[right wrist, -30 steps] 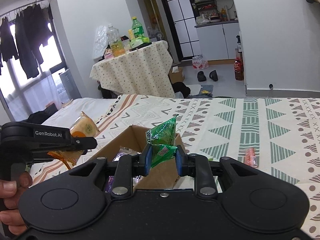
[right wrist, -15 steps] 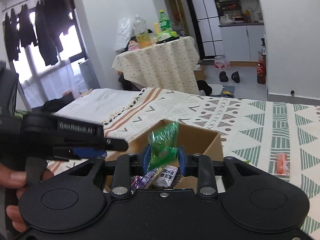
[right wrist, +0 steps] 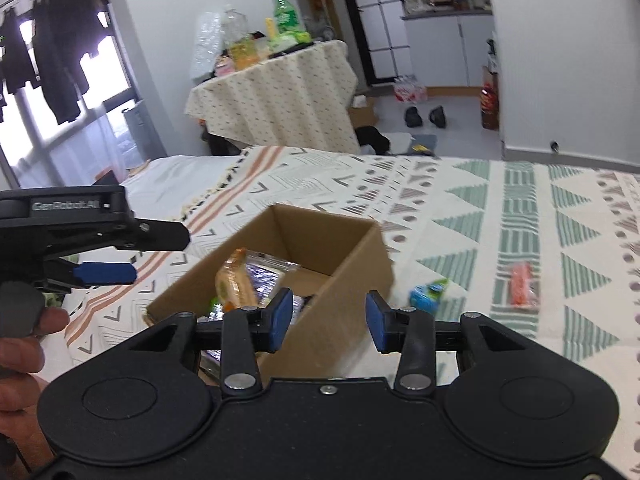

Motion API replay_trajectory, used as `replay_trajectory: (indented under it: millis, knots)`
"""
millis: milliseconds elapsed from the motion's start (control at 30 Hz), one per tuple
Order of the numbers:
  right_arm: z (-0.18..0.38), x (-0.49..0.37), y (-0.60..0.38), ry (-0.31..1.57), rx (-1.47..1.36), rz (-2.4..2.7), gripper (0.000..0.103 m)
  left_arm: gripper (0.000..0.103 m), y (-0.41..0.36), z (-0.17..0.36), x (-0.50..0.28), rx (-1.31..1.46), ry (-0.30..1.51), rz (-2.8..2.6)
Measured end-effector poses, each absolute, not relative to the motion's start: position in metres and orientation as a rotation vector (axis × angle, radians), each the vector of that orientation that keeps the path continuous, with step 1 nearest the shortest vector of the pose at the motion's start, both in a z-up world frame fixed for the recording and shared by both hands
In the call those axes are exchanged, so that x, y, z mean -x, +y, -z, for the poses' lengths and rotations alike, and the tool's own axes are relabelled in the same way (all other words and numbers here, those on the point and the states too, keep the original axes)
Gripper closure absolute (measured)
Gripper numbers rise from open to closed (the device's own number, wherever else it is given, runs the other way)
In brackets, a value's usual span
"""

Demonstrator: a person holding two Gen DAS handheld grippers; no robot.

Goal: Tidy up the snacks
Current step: 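Open the left tool to drop the bread-stick pack into the box, then move the left tool to the blue candy while the right tool approaches the red sausage stick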

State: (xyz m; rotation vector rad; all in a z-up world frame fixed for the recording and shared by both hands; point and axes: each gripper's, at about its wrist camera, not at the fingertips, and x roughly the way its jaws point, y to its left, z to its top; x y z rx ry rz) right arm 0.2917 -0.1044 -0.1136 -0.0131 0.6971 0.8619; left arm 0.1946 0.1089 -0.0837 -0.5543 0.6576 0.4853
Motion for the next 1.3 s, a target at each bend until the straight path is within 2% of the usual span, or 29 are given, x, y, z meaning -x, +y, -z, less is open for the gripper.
replay_trajectory:
  millis: [133,267,667,1100,1300]
  knots:
    - [0.115,-0.299,-0.118,0.713,-0.007,-0.830,0.062,0.017,0.099,0.084,-0.203,0.550,0.669,-0.460]
    - [0.114,-0.307,-0.131,0.722,-0.028,-0.814,0.056,0.017,0.086,0.085,-0.212,0.537,0.680,-0.439]
    - [0.117,-0.331,-0.168,0.752,-0.082,-0.768,0.052,0.016,0.042,0.087,-0.248,0.495,0.710,-0.367]
    - [0.139,-0.360,-0.196,0.791,-0.135,-0.694,0.051,0.017,0.005,0.106,-0.288,0.454,0.737,-0.335]
    - [0.154,-0.377,-0.203,0.809,-0.163,-0.655,0.051,0.021,-0.012,0.120,-0.310,0.427,0.747,-0.303]
